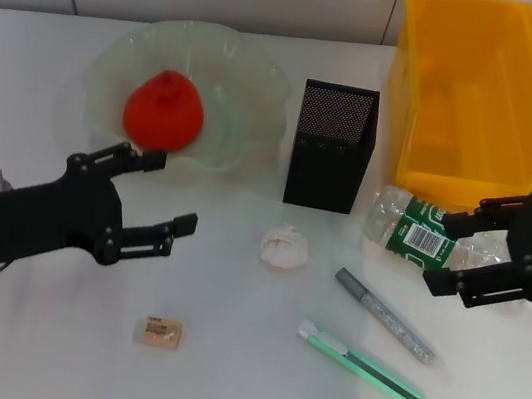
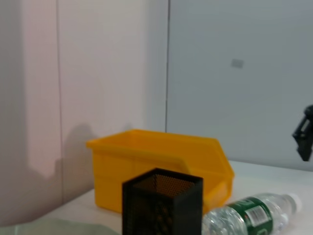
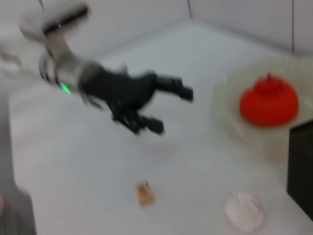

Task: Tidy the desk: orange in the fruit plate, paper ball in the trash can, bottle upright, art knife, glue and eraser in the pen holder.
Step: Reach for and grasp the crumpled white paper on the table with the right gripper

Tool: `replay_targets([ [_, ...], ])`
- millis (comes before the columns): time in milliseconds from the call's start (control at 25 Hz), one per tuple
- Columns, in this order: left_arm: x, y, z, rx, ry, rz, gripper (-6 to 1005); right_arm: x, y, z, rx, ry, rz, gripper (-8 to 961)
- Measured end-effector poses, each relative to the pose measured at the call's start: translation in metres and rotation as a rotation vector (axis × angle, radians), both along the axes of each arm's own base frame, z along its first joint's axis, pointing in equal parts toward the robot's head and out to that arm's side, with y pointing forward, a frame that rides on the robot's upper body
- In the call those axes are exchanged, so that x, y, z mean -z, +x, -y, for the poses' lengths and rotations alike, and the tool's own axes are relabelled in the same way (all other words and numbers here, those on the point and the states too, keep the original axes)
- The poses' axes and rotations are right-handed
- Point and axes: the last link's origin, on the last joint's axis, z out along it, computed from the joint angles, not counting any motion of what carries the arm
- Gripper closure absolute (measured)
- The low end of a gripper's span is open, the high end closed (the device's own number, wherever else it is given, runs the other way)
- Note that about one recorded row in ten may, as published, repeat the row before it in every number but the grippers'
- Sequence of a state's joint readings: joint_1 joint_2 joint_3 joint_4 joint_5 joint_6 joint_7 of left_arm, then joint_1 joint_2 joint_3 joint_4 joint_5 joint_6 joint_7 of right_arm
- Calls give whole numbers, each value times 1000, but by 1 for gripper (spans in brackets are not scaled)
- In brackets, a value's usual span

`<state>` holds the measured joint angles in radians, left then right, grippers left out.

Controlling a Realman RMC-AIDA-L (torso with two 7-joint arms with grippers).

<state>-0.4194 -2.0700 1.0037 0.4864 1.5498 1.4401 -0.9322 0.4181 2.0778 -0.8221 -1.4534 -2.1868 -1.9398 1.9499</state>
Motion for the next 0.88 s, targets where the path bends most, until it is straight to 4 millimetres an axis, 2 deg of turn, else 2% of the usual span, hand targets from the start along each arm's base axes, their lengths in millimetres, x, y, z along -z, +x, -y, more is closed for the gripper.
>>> replay_targets([
  [40,2,-2,4,-4,-14,-3,133,3,-19,-5,-10,-14,119,182],
  [80,3,-4,5,-8,-17,-3,133,3,-19,-5,-10,-14,119,182],
  [200,4,-7,8,-17,-21,-3,133,14,-45,-16,4,-23,246,183],
  [240,4,-8,9,-20,-22,-3,133,25,-61,-24,21,-30,312,183],
  [280,4,-9,10,-23,-22,-4,133,25,-61,-24,21,-30,312,183],
  [400,4,-9,11,-27,-23,-3,133,42,-76,-34,51,-14,400,183],
  [440,4,-10,12,-33,-26,-1,133,57,-84,-39,77,22,437,183],
  [480,4,-10,12,-35,-26,-1,133,57,-84,-39,77,22,437,183],
  [640,4,-11,13,-39,-28,0,134,90,-91,-45,89,66,484,185],
  [880,7,-11,15,-27,-47,-9,134,108,-86,-53,138,83,470,188],
])
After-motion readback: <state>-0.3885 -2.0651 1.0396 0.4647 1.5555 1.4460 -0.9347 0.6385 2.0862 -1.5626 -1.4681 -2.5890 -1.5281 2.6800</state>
